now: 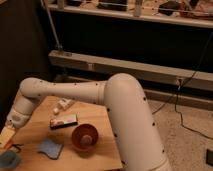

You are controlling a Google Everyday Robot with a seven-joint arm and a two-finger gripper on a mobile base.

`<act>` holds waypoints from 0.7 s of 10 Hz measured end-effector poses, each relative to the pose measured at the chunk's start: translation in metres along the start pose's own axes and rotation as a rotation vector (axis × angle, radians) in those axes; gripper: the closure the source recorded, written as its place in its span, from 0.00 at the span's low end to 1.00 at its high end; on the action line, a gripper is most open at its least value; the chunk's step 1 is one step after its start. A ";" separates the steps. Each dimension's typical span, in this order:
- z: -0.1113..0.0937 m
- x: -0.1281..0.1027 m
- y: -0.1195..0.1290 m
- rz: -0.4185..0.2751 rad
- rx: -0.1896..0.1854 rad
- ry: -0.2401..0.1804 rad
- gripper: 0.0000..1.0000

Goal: Place the pepper in the ceramic cup

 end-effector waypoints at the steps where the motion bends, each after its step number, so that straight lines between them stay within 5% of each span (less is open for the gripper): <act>1: 0.003 -0.001 -0.003 -0.009 -0.010 -0.001 1.00; 7: 0.026 -0.007 0.007 -0.071 -0.052 0.031 1.00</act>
